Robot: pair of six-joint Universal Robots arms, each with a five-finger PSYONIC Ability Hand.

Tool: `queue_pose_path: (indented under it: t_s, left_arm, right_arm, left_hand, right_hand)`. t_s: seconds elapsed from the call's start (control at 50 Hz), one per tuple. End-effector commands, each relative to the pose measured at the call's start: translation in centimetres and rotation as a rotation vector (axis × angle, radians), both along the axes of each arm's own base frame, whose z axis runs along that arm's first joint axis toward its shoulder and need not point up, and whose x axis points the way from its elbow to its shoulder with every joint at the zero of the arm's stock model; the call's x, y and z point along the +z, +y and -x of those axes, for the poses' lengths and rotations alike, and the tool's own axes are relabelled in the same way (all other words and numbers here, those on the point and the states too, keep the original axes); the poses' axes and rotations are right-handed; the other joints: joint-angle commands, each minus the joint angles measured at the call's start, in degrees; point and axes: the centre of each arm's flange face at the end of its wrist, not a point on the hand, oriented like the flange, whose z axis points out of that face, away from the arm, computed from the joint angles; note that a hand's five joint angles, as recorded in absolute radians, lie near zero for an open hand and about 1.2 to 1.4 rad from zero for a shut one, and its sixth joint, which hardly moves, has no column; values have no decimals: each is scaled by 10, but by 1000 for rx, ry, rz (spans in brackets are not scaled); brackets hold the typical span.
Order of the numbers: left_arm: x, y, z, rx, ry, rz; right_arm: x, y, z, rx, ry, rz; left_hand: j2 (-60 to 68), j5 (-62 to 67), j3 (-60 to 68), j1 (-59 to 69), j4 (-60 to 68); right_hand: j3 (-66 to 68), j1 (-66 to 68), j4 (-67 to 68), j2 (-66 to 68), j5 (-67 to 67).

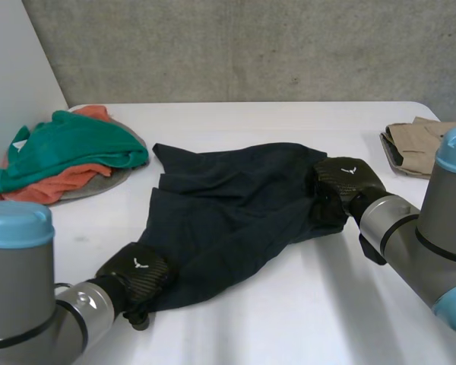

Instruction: Fold the laundry.

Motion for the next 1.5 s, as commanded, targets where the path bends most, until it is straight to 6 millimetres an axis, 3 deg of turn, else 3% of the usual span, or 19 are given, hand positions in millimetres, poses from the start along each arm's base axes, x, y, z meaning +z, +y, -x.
queue_pose_path:
  t_s: [0.02,0.16,0.2,0.3,0.38,0.52,0.6,0.68,0.72,0.86,0.96,1.04,1.08,1.2,1.24,1.28,1.34,1.42,1.5]
  left_arm:
    - [-15,-10,5,16,-64,82]
    - [-27,-16,8,1,-126,152]
    - [-27,-21,9,8,-128,182]
    - [-19,-26,10,23,-102,223]
    - [13,-23,11,0,-36,290]
    - [52,4,-5,-77,-31,211]
    - [60,22,-19,-160,-108,84]
    - [60,34,-26,-258,-160,-29]
    - [61,31,-25,-286,-164,-20]
    - [70,-38,-6,-201,-137,188]
    - [100,-83,20,-88,-47,356]
    - [150,-120,38,1,83,562]
    - [194,-138,44,62,199,717]
    - [313,-140,35,190,584,1063]
    - [332,-135,34,187,656,1116]
    - [342,-132,32,192,701,1135]
    - [341,-134,30,211,709,1125]
    - [319,-143,30,229,674,1061]
    - [277,-154,33,233,605,950]
  right_arm:
    - [1,3,-3,7,-12,-7]
    - [1,2,-2,7,-14,-6]
    - [2,3,-1,4,-14,-4]
    - [5,8,-1,11,-6,-1]
    - [15,15,2,40,50,30]
    - [0,54,24,271,493,-1]
    - [-19,78,47,455,787,-71]
    - [-28,80,46,506,848,-22]
    - [-30,75,41,485,824,7]
    - [-25,37,14,348,683,108]
    - [-8,1,-1,217,612,186]
    - [29,-34,-15,74,541,347]
    - [66,-55,-24,-33,460,498]
    - [168,-87,-34,-274,149,973]
    - [184,-87,-36,-294,79,1079]
    - [202,-85,-40,-307,0,1213]
    - [201,-84,-44,-288,-11,1242]
    - [187,-85,-48,-261,16,1189]
    - [156,-88,-50,-208,70,1080]
  left_hand:
    - [91,89,95,93,88]
    - [217,215,221,219,213]
    - [461,459,465,463,458]
    - [462,461,467,465,459]
    - [462,461,467,465,459]
    - [462,461,467,465,459]
    - [462,461,467,465,459]
    - [462,461,467,465,459]
    - [462,461,467,465,459]
    - [462,461,467,465,459]
    - [462,461,467,465,459]
    - [462,461,467,465,459]
    - [462,461,467,465,459]
    - [462,461,467,465,459]
    - [462,461,467,465,459]
    - [462,461,467,465,459]
    - [462,461,467,465,459]
    - [462,461,467,465,459]
    - [462,461,467,465,459]
  right_hand:
    - [121,172,118,135,119]
    - [121,172,118,135,119]
    - [121,172,118,135,119]
    - [121,172,118,135,119]
    - [121,172,118,135,119]
    - [121,172,118,135,119]
    - [121,172,118,135,119]
    - [121,172,118,135,119]
    - [121,172,118,135,119]
    - [121,172,118,135,119]
    - [121,172,118,135,119]
    - [121,172,118,135,119]
    - [121,172,118,135,119]
    - [121,172,118,135,119]
    - [121,172,118,135,119]
    - [121,172,118,135,119]
    - [121,172,118,135,119]
    - [121,172,118,135,119]
    - [121,172,118,135,119]
